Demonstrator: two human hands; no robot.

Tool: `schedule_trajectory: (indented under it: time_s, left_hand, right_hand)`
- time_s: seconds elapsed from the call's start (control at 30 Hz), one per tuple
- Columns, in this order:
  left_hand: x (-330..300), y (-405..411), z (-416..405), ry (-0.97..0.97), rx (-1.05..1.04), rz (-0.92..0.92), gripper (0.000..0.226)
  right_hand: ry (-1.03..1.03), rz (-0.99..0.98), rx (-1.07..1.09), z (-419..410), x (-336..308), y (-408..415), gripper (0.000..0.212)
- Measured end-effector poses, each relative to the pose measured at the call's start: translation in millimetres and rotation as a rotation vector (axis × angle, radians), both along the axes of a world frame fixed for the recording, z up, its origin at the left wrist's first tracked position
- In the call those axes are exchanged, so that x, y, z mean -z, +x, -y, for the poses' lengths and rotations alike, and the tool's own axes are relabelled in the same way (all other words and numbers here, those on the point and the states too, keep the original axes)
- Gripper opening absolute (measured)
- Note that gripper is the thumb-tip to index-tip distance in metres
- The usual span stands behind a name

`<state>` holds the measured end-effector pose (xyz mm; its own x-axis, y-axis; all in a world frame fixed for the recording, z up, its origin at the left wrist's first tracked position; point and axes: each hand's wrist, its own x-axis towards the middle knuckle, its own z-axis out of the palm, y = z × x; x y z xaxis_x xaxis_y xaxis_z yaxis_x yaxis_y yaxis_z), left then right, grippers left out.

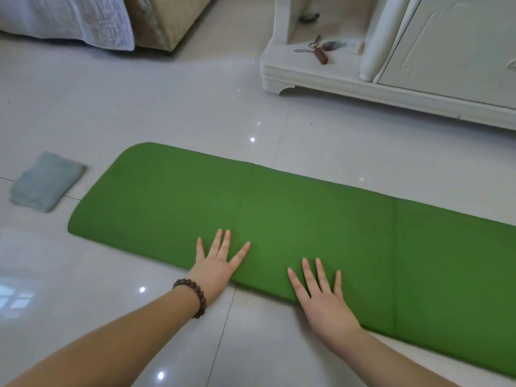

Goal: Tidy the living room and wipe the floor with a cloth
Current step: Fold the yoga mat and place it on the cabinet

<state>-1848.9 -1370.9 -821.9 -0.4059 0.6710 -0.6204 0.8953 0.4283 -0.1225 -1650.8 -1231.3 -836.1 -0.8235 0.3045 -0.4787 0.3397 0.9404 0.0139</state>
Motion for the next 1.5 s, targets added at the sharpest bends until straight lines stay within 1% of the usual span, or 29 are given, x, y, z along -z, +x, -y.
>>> schedule_trajectory:
  time_s: [0.03,0.07,0.13,0.2,0.27,0.33,0.37,0.5,0.63,0.7,0.77,0.87,0.9,0.93,0.97,1.03,1.07,1.1,1.13,1.23,1.3,1.4,1.5]
  left_hand:
    - [4,0,7,0.000,-0.006,0.009,0.106]
    - [8,-2,13,0.016,-0.006,0.023,0.101]
    - [16,-7,22,0.085,0.032,0.072,0.086]
    - [18,-11,27,0.169,0.052,0.099,0.085]
    - [22,-14,30,0.234,0.016,0.060,0.074]
    - [29,-19,33,0.292,-0.067,-0.004,0.066]
    - [33,-23,33,0.306,-0.107,-0.036,0.066]
    - [42,-65,39,0.378,-0.301,-0.148,0.072]
    - [48,-112,53,0.400,-0.506,-0.213,0.076]
    - [50,-120,55,0.432,-0.537,-0.214,0.077]
    - [52,-121,55,0.439,-0.532,-0.202,0.076]
    - [52,-123,56,0.446,-0.540,-0.188,0.074]
    - [52,-124,57,0.444,-0.543,-0.180,0.073]
    - [51,-125,58,0.436,-0.541,-0.172,0.073]
    - [52,-125,58,0.430,-0.540,-0.165,0.072]
    - [53,-126,58,0.430,-0.533,-0.162,0.070]
    - [53,-127,59,0.431,-0.533,-0.161,0.069]
    - [54,-128,59,0.439,-0.535,-0.162,0.068]
    - [54,-128,59,0.451,-0.538,-0.163,0.068]
    - [56,-128,61,0.446,-0.529,-0.179,0.065]
    - [56,-128,61,0.446,-0.528,-0.189,0.065]
    - [56,-127,61,0.431,-0.517,-0.199,0.066]
    - [54,-123,60,0.390,-0.525,-0.205,0.071]
  right_hand:
    - [-0.041,0.014,0.048,4,4,5,0.100]
    - [-0.059,-0.017,0.058,7,9,11,0.094]
    - [-0.032,-0.062,0.052,12,8,10,0.067]
    - [-0.078,-0.098,0.041,19,5,-5,0.062]
    - [-0.101,-0.114,0.043,28,3,-31,0.058]
    - [-0.153,-0.117,-0.001,36,4,-62,0.057]
    - [-0.165,-0.133,-0.037,38,6,-77,0.057]
    - [-0.111,-0.183,-0.155,27,18,-130,0.063]
    - [-0.051,-0.187,-0.177,9,27,-181,0.074]
    - [-0.020,-0.190,-0.178,6,29,-210,0.080]
    - [-0.003,-0.218,-0.188,3,32,-243,0.081]
    - [0.021,-0.234,-0.217,-17,34,-283,0.073]
    - [0.036,-0.240,-0.194,-29,36,-290,0.070]
    - [0.050,-0.241,-0.120,-43,37,-293,0.067]
    - [0.060,-0.246,0.016,-56,38,-292,0.066]
    - [0.052,-0.254,0.370,-66,37,-287,0.066]
    - [0.045,-0.247,0.475,-57,35,-284,0.067]
    - [0.055,-0.246,0.482,-40,33,-281,0.067]
    - [0.057,-0.260,0.409,-16,33,-274,0.067]
    - [-0.054,-0.298,0.040,62,34,-235,0.068]
    - [-0.085,-0.310,-0.102,81,37,-203,0.068]
    - [-0.073,-0.306,-0.104,63,40,-153,0.063]
    - [-0.021,-0.291,0.002,36,37,-98,0.063]
